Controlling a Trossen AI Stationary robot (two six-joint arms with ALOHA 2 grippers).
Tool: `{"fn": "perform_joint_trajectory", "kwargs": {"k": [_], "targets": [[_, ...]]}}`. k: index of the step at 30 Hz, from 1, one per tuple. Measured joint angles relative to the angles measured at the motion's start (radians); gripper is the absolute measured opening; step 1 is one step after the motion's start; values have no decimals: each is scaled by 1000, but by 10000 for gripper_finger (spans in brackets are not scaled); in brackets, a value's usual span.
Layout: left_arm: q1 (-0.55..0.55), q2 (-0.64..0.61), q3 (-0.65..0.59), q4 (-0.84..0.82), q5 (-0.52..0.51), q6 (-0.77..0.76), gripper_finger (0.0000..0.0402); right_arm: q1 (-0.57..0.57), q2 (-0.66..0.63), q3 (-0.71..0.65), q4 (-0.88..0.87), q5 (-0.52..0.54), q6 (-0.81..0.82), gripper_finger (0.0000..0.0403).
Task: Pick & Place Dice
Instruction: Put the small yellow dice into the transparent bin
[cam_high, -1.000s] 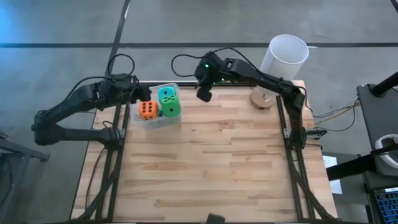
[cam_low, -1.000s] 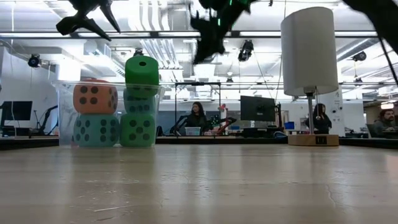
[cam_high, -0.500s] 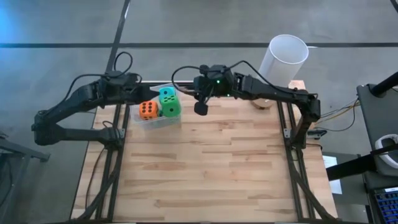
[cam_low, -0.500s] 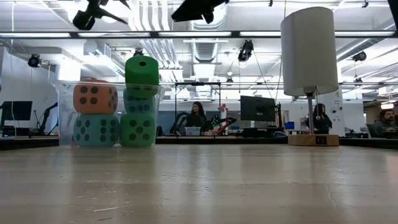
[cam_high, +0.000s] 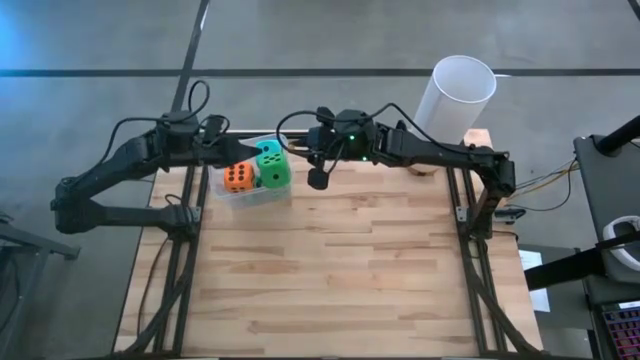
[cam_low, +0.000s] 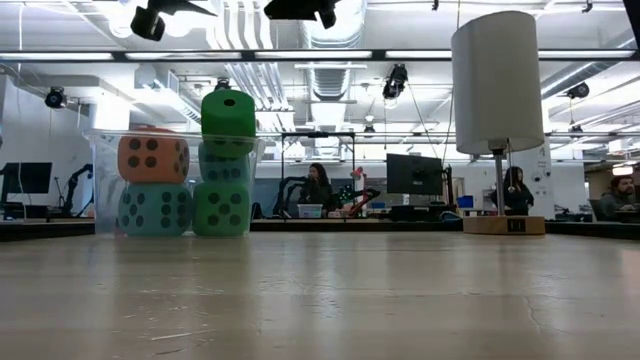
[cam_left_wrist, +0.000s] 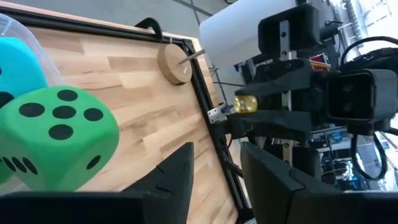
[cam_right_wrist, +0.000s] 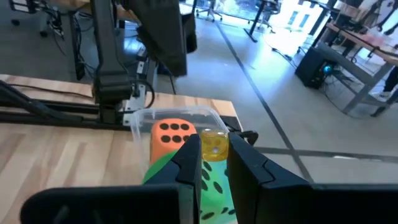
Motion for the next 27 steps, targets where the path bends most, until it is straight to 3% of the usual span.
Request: {"fn": "perform_joint_trajectory", "kwargs": {"k": [22, 27], "targets": [[0, 24, 0, 3, 77, -1, 136, 11, 0, 5, 30, -7, -56, 41], [1, 81, 0, 10, 152, -49, 136, 11, 1, 4, 42, -7, -79, 41]]}}
